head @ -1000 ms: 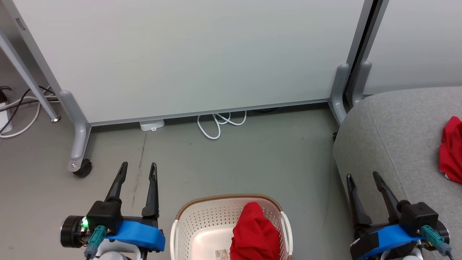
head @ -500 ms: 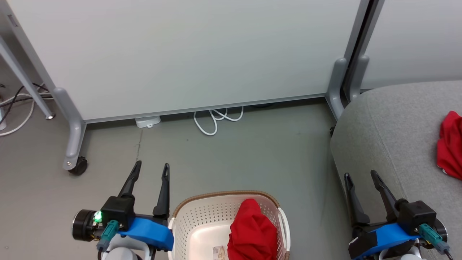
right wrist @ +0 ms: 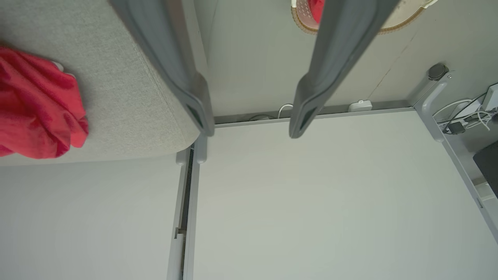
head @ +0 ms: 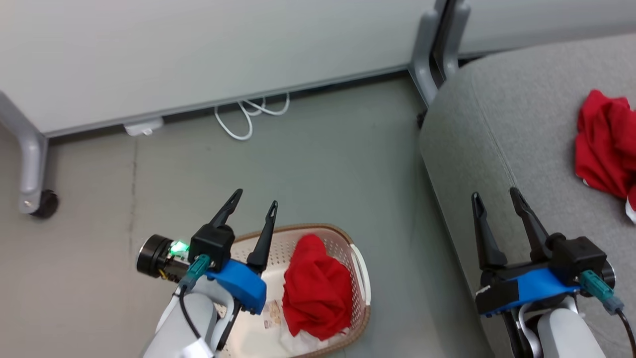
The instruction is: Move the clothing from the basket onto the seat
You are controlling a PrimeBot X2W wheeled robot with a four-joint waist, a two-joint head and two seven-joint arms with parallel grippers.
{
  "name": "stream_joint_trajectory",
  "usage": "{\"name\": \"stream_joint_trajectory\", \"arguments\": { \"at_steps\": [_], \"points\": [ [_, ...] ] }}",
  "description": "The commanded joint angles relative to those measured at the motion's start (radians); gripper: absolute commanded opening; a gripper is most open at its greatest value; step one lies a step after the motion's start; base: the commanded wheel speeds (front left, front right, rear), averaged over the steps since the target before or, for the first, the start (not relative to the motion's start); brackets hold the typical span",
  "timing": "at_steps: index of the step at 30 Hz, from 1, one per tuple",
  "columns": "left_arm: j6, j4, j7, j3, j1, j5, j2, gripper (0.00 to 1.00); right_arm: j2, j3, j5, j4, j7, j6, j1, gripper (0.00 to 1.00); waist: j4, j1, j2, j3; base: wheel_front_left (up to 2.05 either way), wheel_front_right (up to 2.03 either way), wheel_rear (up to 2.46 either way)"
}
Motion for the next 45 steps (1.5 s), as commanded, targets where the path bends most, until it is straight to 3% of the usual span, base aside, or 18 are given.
{"name": "stream_joint_trajectory", "arguments": {
  "at_steps": [1, 13, 27, 36, 45],
  "points": [
    [-0.002, 0.021, -0.003, -0.017, -0.036, -0.009, 0.010, 1.00, 0.001, 0.005, 0.005, -0.006, -0.003, 0.000, -0.021, 1.00, -0.058, -0.0001, 0.0000, 0.070, 0.00, 0.00, 0.00],
    [-0.002, 0.306, -0.002, -0.277, -0.262, -0.087, 0.058, 1.00, 0.001, 0.022, 0.033, -0.030, -0.003, 0.000, -0.114, 1.00, -0.148, -0.0001, 0.0000, 0.266, 0.00, 0.00, 0.00],
    [-0.002, 0.594, 0.002, -0.512, -0.472, -0.181, 0.065, 1.00, 0.001, 0.040, 0.056, -0.066, -0.003, 0.000, -0.206, 1.00, -0.212, -0.0001, 0.0000, 0.464, 0.00, 0.00, 0.00],
    [-0.002, 0.683, 0.017, -0.611, -0.568, -0.214, 0.077, 1.00, 0.001, 0.046, 0.074, -0.081, -0.003, 0.000, -0.255, 1.00, -0.227, -0.0001, 0.0000, 0.580, 0.00, 0.00, 0.00],
    [0.003, 0.737, 0.066, -0.641, -0.635, -0.208, 0.108, 1.00, 0.001, 0.061, 0.093, -0.099, -0.003, 0.000, -0.289, 1.00, -0.246, -0.0001, 0.0000, 0.677, 0.00, 0.00, 0.00]
  ]
}}
